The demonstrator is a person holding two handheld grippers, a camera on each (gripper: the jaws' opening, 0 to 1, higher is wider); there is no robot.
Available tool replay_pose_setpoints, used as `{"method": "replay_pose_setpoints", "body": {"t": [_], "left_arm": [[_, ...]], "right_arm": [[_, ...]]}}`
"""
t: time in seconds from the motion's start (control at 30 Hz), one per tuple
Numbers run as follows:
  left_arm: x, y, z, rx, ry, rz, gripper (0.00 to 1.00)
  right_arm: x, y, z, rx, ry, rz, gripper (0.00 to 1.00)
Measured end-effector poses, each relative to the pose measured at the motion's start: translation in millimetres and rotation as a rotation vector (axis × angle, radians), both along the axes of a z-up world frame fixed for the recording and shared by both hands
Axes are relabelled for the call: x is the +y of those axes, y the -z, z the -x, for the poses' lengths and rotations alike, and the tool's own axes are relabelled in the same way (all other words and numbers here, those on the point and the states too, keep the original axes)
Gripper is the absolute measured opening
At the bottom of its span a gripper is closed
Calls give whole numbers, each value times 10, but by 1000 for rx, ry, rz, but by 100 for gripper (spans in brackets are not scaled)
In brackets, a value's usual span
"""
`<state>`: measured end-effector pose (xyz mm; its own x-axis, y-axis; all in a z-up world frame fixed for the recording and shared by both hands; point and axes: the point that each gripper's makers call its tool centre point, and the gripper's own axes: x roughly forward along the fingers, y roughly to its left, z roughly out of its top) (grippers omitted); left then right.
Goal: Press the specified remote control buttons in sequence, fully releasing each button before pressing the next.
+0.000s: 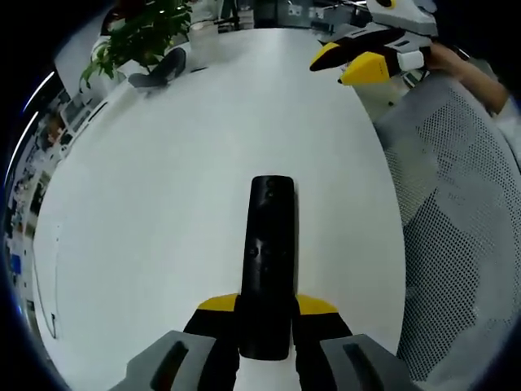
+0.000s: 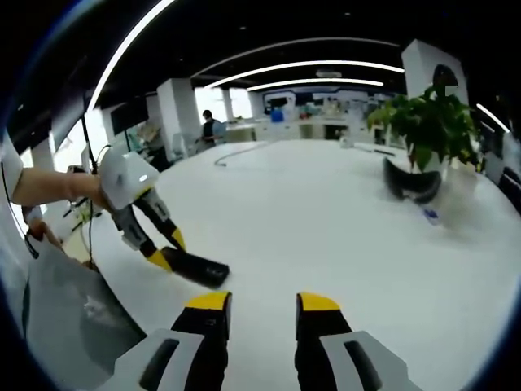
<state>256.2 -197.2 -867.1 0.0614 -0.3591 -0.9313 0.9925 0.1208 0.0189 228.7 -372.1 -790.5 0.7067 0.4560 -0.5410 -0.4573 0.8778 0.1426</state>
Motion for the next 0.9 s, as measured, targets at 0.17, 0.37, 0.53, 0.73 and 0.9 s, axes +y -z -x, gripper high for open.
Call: {"method": "replay_pose_setpoints", "body": {"t": [0.17, 0.37, 0.53, 0.73, 0.9], "left_arm": [[-13, 2, 46, -1, 5, -1, 23], [-23, 1, 111, 0, 13, 0, 23], [-29, -2, 140, 0, 12, 4, 23], [-35, -4, 158, 2, 12, 8, 23], [-44, -3, 186, 1, 21, 0, 23]], "right_arm": [[7, 3, 2, 2, -3, 1, 28], [12, 9, 5, 4, -8, 4, 28], [19, 17, 8, 9, -12, 7, 28], [25, 31, 15, 15, -19, 13, 28], [27, 36, 19, 18, -22, 15, 28]]}}
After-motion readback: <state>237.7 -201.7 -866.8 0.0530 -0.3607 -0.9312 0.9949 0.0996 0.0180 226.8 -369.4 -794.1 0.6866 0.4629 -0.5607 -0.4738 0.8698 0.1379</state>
